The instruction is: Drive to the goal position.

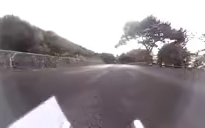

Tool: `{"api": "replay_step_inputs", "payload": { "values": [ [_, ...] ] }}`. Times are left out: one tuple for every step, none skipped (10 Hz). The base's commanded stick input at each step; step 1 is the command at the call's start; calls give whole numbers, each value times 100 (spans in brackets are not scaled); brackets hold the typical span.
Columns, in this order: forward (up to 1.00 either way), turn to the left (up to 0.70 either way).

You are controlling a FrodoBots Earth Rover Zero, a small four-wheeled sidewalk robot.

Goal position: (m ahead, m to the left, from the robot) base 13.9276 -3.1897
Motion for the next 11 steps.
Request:
{"api": "replay_step_inputs", "payload": {
  "values": [
    [100, -11],
    [100, 0],
    [100, 0],
    [100, 0],
    [100, -30],
    [100, -40],
    [100, -40],
    [100, -40],
    [100, -40],
    [100, -40],
    [100, -40]
  ]
}}
